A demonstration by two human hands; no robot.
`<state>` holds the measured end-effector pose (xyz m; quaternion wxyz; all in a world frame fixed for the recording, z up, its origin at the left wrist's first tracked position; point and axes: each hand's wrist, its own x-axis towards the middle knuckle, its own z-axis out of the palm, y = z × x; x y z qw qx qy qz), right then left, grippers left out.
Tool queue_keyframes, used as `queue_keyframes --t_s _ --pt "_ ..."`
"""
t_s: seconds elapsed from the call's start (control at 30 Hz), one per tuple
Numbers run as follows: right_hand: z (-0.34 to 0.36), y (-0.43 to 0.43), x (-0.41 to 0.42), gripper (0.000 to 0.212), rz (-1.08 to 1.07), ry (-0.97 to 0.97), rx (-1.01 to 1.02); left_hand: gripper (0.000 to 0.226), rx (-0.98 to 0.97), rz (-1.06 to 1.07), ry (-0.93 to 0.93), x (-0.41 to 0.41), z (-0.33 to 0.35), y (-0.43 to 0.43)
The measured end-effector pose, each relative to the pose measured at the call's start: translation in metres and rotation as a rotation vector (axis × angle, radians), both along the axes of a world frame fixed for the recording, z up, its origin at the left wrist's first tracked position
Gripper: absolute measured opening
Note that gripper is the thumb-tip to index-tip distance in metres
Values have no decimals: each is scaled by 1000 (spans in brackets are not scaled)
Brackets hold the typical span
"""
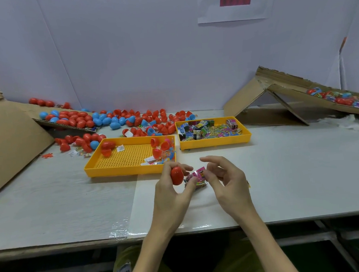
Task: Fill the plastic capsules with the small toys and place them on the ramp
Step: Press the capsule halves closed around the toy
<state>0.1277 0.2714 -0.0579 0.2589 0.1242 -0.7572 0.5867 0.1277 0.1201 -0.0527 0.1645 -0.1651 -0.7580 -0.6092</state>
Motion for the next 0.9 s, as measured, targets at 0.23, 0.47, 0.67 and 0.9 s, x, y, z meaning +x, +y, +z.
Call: queue_keyframes --t_s 0.23,0.47,0.67,0.9 --pt "1 0 -1 31 25 12 91 33 104 -31 -56 -4 -2 -6" --pt "0 1 -2 25 33 -14 180 29 145 -6 -66 -7 -3 -6" --pt "0 0 -2 38 9 -56 151 32 163 -7 -75 -6 -3 -7" --pt "2 -2 -2 35 -33 -106 103 27 151 -17 -71 -6 -4 -7"
